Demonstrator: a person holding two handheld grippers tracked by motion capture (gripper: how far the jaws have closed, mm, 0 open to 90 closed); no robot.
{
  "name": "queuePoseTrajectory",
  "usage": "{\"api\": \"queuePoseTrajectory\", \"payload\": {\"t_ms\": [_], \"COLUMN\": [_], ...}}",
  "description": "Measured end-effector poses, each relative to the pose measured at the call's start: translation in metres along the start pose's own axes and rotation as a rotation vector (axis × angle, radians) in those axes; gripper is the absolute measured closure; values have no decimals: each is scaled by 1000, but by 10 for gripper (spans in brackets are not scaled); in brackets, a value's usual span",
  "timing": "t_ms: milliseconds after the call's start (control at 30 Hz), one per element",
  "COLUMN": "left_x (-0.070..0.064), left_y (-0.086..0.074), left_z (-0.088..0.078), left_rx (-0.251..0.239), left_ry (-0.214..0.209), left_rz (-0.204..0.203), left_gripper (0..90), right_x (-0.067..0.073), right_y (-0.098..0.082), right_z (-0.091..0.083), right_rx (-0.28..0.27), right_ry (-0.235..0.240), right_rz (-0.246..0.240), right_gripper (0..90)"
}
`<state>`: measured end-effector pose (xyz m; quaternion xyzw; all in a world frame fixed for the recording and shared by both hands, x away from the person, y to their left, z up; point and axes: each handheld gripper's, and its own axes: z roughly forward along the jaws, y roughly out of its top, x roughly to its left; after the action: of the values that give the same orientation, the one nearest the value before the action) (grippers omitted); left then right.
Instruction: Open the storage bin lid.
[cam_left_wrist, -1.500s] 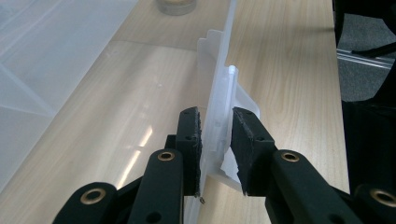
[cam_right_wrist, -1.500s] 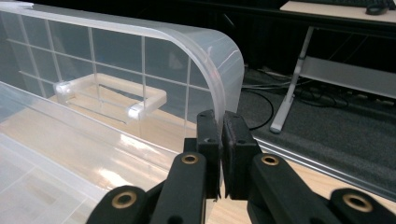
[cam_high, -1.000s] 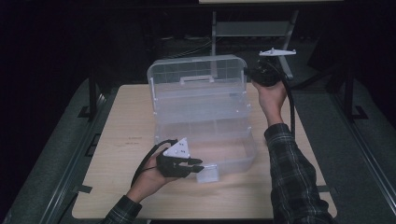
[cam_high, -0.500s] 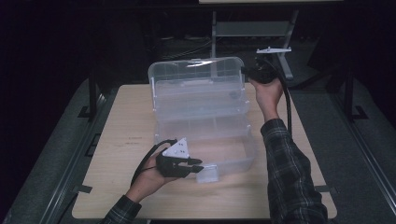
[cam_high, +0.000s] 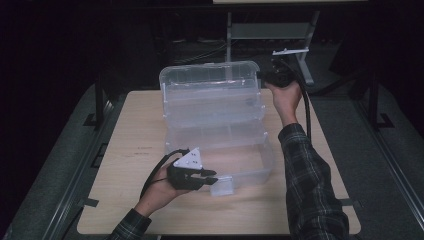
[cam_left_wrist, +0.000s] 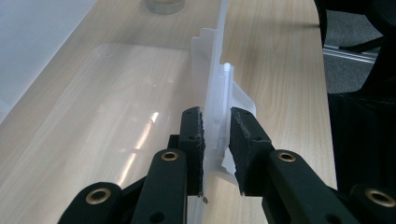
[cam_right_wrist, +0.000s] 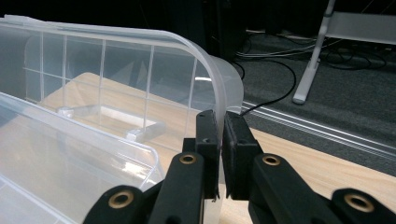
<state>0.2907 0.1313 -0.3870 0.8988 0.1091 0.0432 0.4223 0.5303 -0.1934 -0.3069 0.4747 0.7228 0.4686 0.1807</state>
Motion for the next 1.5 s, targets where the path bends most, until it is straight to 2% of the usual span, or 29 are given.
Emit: {"api": "queuePoseTrajectory", "payload": {"t_ms": [833, 900, 1067, 1100, 1133, 1167, 1200, 1367, 1500], "left_x": [0, 0, 0, 0, 0, -1, 0, 1, 0], "left_y": [1, 1, -1, -1, -1, -1, -1, -1, -1], "left_z": [2, 2, 0, 0, 1, 1, 0, 0, 1], "left_rx": [2, 8, 4, 4, 6, 4, 3, 3, -3], "left_ry": [-3, -7, -20, -20, -30, -10, -17, -17, -17], "left_rz": [0, 4, 2, 2, -3, 13, 5, 7, -1], "left_gripper": [750, 750, 749, 749, 750, 749, 749, 749, 748], "right_x": [-3, -2, -12, -12, -11, -10, -10, -14, -13], "right_y": [6, 0, -12, -14, -15, -16, -17, -24, -25], "right_z": [12, 18, 31, 32, 35, 37, 39, 42, 35], "right_rx": [50, 49, 56, 54, 75, 84, 93, 104, 77], "right_ry": [-3, -50, -46, -51, -61, -61, -67, -73, -69], "right_rz": [-14, -29, 29, 5, -20, -27, -36, -26, -34], "right_gripper": [836, 846, 900, 900, 900, 900, 900, 900, 900]}}
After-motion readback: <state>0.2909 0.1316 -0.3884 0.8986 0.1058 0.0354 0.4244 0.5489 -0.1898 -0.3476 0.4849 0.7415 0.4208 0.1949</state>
